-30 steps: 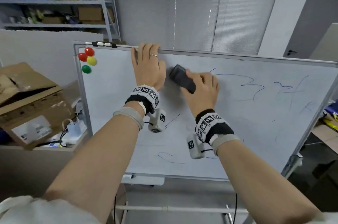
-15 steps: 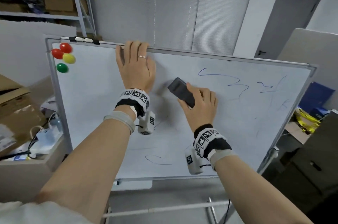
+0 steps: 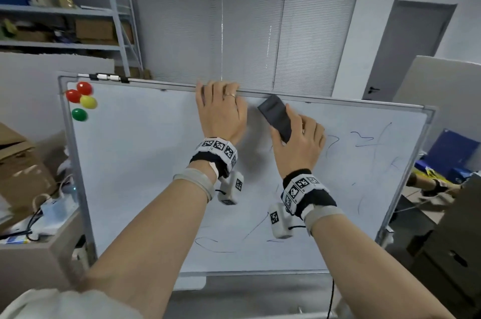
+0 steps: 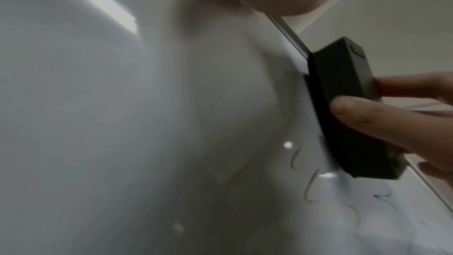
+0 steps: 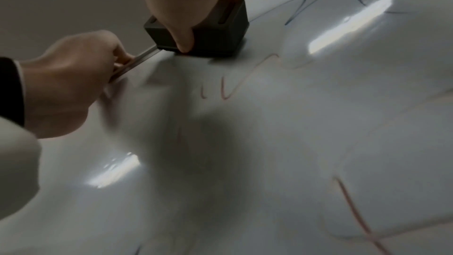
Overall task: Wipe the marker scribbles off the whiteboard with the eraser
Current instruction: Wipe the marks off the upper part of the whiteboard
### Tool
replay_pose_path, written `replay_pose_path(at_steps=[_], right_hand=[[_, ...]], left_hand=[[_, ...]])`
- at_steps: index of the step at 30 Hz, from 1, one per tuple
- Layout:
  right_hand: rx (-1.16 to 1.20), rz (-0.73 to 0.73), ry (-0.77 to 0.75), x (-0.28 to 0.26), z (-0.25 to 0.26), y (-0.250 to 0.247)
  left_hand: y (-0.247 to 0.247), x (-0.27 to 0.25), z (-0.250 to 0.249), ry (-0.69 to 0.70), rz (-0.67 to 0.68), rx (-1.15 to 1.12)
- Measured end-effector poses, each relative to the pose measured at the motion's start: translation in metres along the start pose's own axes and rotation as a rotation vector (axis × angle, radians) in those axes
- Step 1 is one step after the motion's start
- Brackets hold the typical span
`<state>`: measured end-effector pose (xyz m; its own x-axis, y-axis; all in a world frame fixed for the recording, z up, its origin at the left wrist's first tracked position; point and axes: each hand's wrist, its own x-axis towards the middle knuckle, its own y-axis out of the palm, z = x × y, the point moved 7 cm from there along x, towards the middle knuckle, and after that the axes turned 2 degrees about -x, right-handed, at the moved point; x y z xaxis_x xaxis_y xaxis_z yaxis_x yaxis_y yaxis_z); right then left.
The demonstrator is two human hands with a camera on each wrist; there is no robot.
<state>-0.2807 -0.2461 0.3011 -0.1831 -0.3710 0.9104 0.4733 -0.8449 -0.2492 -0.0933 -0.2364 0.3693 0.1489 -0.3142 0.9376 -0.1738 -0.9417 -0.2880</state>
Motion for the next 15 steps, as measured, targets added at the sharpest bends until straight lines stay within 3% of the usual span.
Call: replay_pose_path(at_steps=[3, 5, 7, 12, 15], right_hand=[[0.069, 0.014, -0.127, -0.008, -0.007, 0.004], [0.124, 0.165, -0.348, -0.023, 0.003, 0.020], [0.116, 0.280, -0.445, -0.034, 0.005, 0.029], [0.146, 0.057, -0.151, 0.018, -0.033, -0.001], [0.174, 0.011, -0.111, 0.031, -0.038, -0.004]], left_hand=[[0.005, -0.001, 0.006, -0.010, -0.026, 0.021], [0.006, 0.000, 0.009, -0.044, -0.047, 0.025], [0.007, 0.002, 0.011, -0.074, -0.058, 0.030], [0.013, -0.003, 0.002, -0.058, -0.059, 0.046], [0.013, -0.004, 0.001, -0.078, -0.074, 0.032]])
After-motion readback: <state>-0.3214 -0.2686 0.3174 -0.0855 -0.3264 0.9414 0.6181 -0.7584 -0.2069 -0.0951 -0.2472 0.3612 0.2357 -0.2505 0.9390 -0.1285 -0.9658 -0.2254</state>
